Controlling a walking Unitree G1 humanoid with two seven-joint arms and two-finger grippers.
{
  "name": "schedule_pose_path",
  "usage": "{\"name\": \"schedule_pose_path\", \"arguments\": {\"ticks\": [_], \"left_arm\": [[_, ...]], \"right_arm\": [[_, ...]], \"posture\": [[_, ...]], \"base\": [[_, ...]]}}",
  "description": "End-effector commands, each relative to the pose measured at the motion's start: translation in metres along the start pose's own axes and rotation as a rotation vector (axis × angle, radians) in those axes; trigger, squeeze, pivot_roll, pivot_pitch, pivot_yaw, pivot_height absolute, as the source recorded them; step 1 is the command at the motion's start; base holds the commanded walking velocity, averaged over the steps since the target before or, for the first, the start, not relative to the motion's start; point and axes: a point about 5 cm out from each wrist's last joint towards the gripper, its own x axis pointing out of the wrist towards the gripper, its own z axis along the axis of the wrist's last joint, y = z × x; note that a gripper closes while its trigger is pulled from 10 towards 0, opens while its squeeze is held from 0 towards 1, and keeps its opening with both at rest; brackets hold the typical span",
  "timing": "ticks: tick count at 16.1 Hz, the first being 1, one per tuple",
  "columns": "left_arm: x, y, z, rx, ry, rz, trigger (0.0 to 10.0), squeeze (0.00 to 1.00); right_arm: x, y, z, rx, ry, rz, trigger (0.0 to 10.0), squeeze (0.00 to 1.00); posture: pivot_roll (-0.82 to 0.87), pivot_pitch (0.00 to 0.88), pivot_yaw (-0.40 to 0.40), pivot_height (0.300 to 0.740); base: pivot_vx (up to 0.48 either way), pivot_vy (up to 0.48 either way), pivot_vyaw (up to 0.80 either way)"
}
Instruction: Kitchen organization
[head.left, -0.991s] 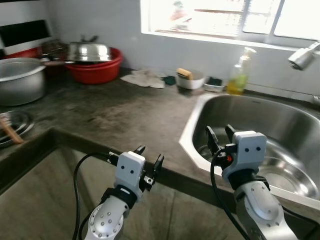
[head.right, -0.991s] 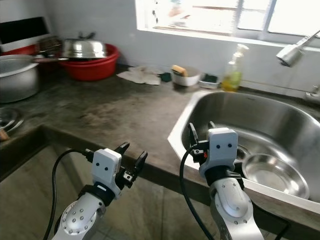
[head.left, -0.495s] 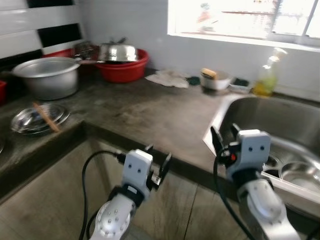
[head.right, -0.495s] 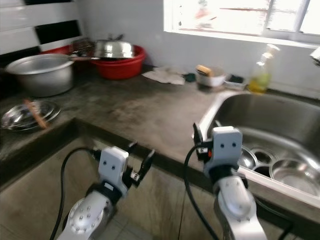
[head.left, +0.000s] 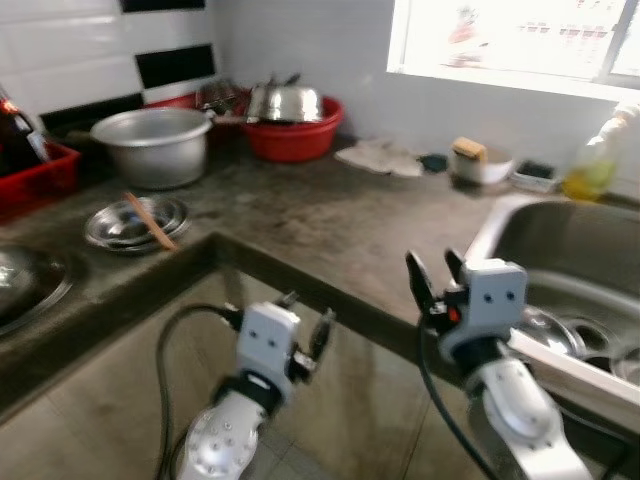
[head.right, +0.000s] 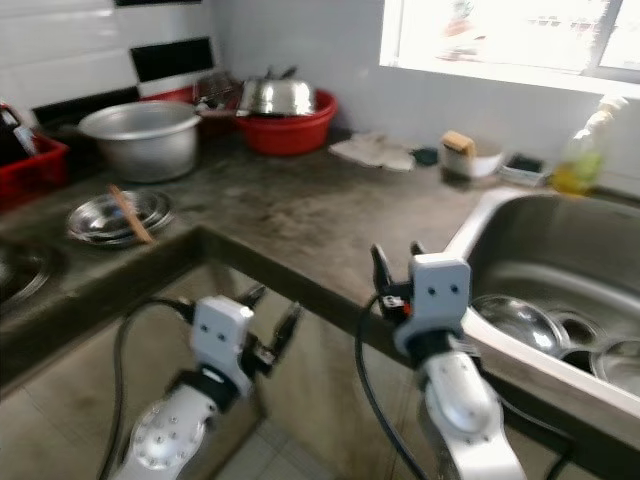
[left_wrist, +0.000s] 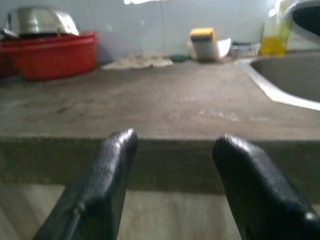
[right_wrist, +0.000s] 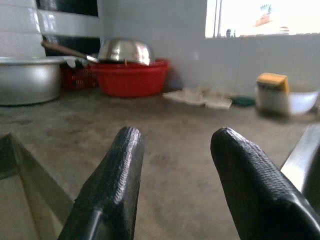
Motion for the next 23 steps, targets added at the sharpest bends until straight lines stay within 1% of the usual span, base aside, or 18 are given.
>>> {"name": "schedule_pose_path", "arguments": {"ticks": [1,8,11,13,19,20,23], "left_arm": [[0.000,0.006,0.002,0.018,-0.005,0.024,10.0,0.00],[-0.001,0.004,0.001,0.016,0.006,0.021,10.0,0.00],[-0.002,0.003,-0.001,0.011,0.010,0.019,10.0,0.00],[-0.003,0.003,-0.002,0.022,0.017,0.022,10.0,0.00],[-0.005,0.004,-0.005,0.012,0.028,0.036,10.0,0.00],[-0.006,0.003,-0.005,0.028,0.033,0.033,10.0,0.00],[-0.005,0.003,-0.006,0.016,0.035,0.042,10.0,0.00]], "right_arm": [[0.002,0.005,0.004,0.011,-0.018,0.027,10.0,0.00],[0.003,0.006,0.000,0.027,-0.003,0.046,10.0,0.00],[0.003,0.006,-0.001,0.027,0.001,0.048,10.0,0.00],[0.003,0.006,-0.002,0.027,0.003,0.048,10.0,0.00],[0.007,0.004,-0.003,0.017,0.006,0.052,10.0,0.00],[0.009,0.002,-0.002,0.011,0.001,0.047,10.0,0.00],[0.012,0.000,0.000,0.019,-0.007,0.032,10.0,0.00]], "posture": [[0.08,0.000,-0.034,0.740],[0.08,0.000,-0.034,0.740],[0.08,0.000,-0.038,0.740],[0.08,0.000,-0.034,0.740],[0.08,0.000,-0.040,0.740],[0.08,0.000,-0.042,0.740],[0.08,0.000,-0.047,0.740]], "base": [[0.000,0.000,0.80],[0.000,0.000,0.80],[0.000,0.451,0.80],[0.000,0.000,0.80],[0.000,0.000,0.80],[0.000,0.000,0.80],[0.000,0.000,0.00]]}}
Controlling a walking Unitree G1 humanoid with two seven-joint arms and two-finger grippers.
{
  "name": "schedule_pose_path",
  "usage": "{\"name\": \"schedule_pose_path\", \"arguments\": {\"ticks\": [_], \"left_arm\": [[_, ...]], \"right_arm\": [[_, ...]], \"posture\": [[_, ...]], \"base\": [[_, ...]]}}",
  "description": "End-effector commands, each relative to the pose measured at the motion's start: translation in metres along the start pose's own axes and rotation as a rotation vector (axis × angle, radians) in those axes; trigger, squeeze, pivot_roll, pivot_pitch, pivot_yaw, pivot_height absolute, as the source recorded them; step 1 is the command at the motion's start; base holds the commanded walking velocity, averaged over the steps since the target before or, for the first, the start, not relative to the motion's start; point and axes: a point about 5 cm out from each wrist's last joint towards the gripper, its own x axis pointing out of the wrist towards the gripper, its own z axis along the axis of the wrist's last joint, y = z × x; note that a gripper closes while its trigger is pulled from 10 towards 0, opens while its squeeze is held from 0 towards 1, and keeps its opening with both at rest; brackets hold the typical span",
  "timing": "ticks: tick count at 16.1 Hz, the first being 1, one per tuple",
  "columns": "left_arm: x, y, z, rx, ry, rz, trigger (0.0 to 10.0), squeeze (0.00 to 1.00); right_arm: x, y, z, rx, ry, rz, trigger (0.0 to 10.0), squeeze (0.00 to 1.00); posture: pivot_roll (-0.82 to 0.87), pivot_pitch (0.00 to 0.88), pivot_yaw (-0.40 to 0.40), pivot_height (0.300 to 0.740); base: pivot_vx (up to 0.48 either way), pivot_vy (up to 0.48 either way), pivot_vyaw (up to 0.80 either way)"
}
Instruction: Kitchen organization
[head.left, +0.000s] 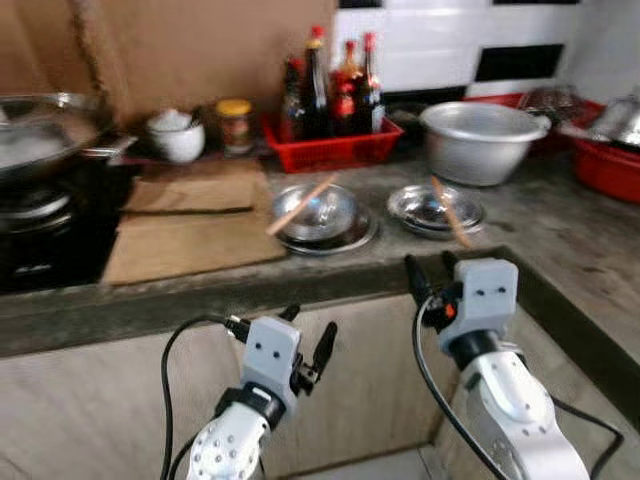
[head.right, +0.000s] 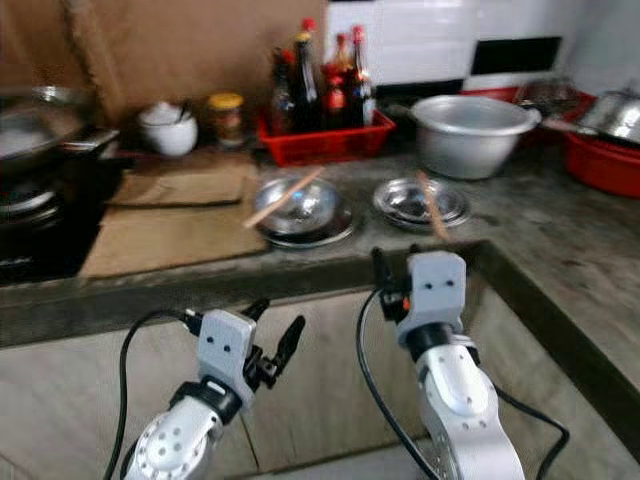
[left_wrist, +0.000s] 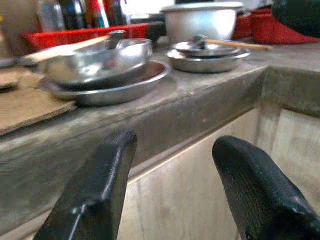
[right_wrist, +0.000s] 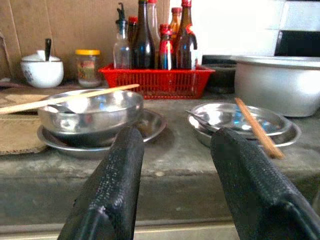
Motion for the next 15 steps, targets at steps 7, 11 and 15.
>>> {"name": "schedule_pose_path", "arguments": {"ticks": [7,11,15], "left_arm": [[0.000,0.002,0.000,0.011,0.004,0.022,10.0,0.00],[0.002,0.000,-0.001,0.018,0.007,0.017,10.0,0.00],[0.000,0.000,0.001,0.038,-0.006,0.020,10.0,0.00]], "right_arm": [[0.011,-0.004,0.001,-0.041,-0.009,-0.017,10.0,0.00],[0.028,-0.011,-0.001,-0.088,0.004,-0.050,10.0,0.00],[0.044,-0.015,0.003,-0.102,-0.025,-0.059,10.0,0.89]], "posture": [[0.09,0.000,-0.051,0.740],[0.09,0.000,-0.056,0.740],[0.10,0.000,-0.071,0.740]], "base": [[0.000,0.000,0.00],[0.000,0.000,0.00],[0.000,-0.078,0.00]]}}
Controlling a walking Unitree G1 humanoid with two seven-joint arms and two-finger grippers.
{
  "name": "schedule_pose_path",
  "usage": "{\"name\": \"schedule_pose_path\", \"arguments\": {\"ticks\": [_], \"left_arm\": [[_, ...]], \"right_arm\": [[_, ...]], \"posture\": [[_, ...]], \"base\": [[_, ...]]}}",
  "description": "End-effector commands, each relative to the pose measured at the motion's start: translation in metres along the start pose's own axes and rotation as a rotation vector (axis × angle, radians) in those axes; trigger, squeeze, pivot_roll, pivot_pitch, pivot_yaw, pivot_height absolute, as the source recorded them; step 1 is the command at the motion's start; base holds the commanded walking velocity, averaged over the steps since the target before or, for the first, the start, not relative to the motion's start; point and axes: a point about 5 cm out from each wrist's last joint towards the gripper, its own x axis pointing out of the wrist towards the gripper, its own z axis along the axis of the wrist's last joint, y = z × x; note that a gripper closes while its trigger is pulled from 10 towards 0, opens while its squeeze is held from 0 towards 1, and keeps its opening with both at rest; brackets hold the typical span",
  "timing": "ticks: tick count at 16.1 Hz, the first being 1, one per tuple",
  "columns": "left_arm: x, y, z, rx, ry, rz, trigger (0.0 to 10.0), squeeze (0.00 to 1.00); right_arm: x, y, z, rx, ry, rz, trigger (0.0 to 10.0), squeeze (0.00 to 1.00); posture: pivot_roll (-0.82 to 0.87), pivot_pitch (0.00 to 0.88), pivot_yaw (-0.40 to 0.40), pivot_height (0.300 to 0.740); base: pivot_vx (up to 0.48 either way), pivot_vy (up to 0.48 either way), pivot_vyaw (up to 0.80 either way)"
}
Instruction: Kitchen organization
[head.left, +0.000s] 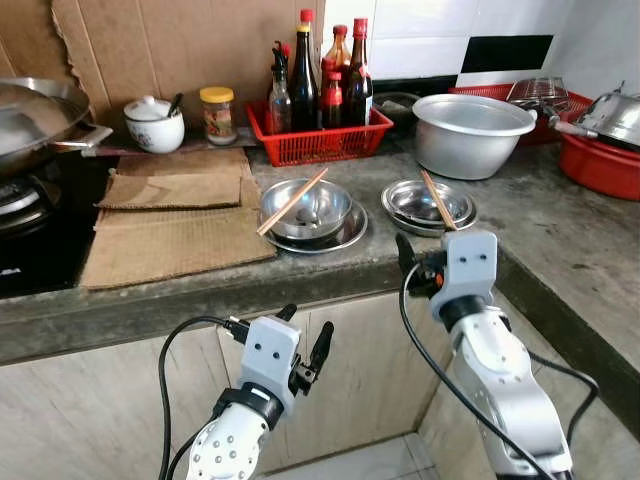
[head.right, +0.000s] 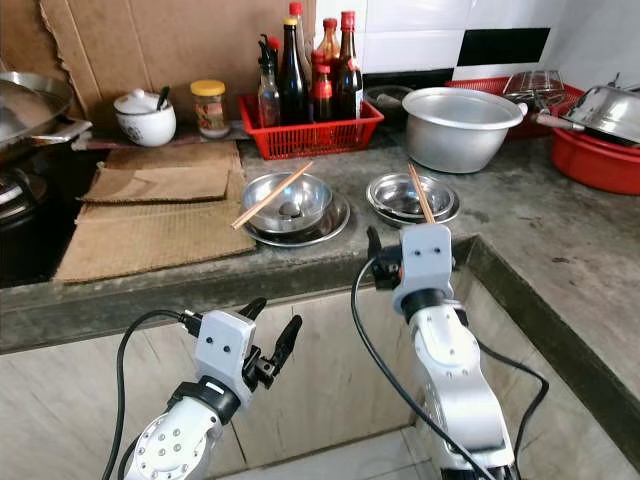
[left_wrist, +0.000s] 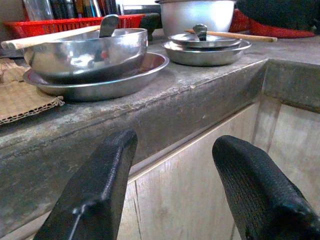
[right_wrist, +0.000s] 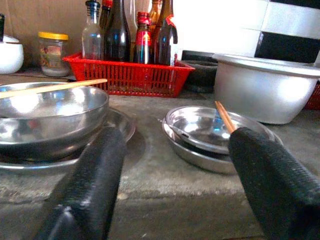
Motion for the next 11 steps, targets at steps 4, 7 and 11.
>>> {"name": "schedule_pose_path", "arguments": {"ticks": [4,7,11], "left_arm": [[-0.0008,0.0020,-0.0014,0.031,0.005,0.024,10.0,0.00],[0.0000,0.0043,-0.0014,0.018,0.001,0.047,10.0,0.00],[0.0007,0.0093,-0.0030,-0.002,0.010,0.076,10.0,0.00]], "right_arm": [[0.0042,-0.0027,0.0052,0.003,-0.040,0.005,10.0,0.00],[0.0064,-0.0031,0.0080,0.010,-0.054,0.006,10.0,0.00],[0.0084,-0.0023,0.0099,0.022,-0.066,0.020,10.0,0.00]], "posture": [[0.10,0.000,-0.073,0.740],[0.10,0.000,-0.074,0.740],[0.10,0.000,-0.076,0.740]], "base": [[0.074,-0.410,0.00],[0.373,-0.231,0.00],[0.071,0.000,0.00]]}}
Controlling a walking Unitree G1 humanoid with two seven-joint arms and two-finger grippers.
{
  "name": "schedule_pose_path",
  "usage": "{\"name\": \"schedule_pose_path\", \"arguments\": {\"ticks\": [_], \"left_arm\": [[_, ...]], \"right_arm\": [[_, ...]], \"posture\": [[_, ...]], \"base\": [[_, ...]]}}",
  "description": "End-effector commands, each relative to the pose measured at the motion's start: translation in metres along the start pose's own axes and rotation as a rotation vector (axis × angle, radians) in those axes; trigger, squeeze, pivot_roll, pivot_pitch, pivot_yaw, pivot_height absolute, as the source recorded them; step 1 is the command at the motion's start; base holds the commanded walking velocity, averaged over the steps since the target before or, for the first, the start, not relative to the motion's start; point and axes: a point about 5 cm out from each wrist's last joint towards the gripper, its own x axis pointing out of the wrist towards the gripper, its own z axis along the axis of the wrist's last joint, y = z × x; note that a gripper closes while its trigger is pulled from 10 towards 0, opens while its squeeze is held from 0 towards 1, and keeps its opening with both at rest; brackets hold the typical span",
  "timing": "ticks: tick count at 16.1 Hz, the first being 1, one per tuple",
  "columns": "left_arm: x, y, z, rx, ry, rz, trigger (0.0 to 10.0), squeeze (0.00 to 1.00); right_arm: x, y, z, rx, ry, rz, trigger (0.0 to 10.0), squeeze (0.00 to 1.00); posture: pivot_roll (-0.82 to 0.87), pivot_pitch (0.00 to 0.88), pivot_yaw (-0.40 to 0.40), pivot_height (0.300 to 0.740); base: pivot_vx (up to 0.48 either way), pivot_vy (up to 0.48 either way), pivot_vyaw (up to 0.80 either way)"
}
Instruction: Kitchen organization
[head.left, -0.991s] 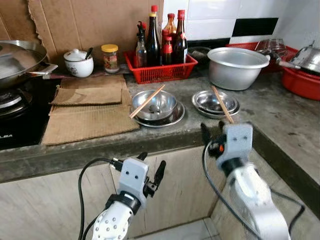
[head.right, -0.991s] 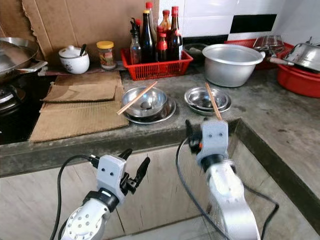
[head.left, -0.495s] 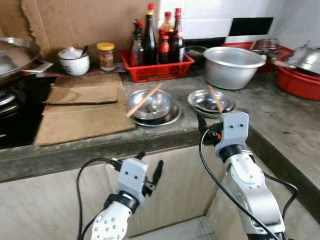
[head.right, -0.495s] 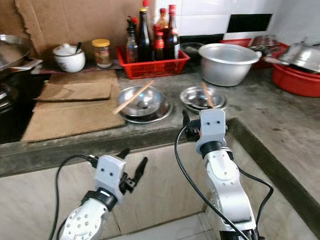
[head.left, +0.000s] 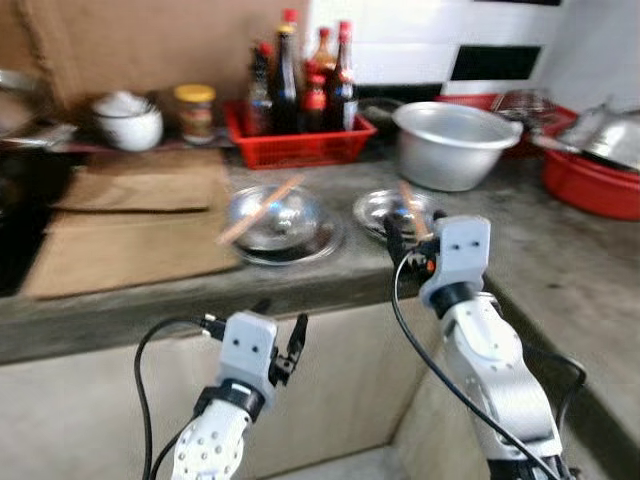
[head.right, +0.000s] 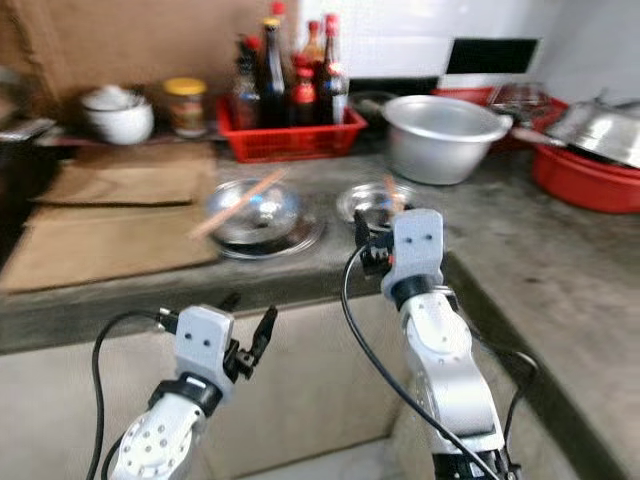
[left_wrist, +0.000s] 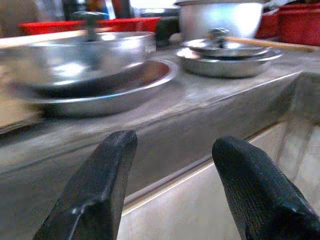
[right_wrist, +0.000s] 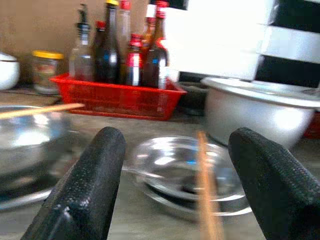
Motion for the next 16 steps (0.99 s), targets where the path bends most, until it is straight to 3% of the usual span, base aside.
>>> {"name": "schedule_pose_path", "arguments": {"ticks": [1,7,12,16], "left_arm": [[-0.002,-0.006,-0.003,-0.017,0.017,-0.027,10.0,0.00],[-0.005,-0.015,-0.001,-0.046,0.009,-0.066,10.0,0.00],[-0.007,-0.022,0.002,-0.057,0.006,-0.135,10.0,0.00],[-0.010,-0.024,0.004,-0.066,-0.002,-0.151,10.0,0.00]], "right_arm": [[0.001,-0.007,0.001,0.006,-0.005,-0.022,10.0,0.00],[0.006,-0.007,0.003,0.022,-0.009,-0.020,10.0,0.00],[0.015,0.003,-0.014,0.044,0.081,0.005,10.0,0.00],[0.017,0.000,-0.023,0.067,0.133,0.014,10.0,0.00]], "posture": [[0.10,0.000,-0.073,0.740],[0.10,0.013,-0.077,0.740],[0.11,0.045,-0.075,0.740],[0.11,0.060,-0.073,0.740]], "base": [[0.000,0.000,0.00],[0.000,0.000,0.00],[0.000,0.000,0.00],[0.000,0.000,0.00]]}}
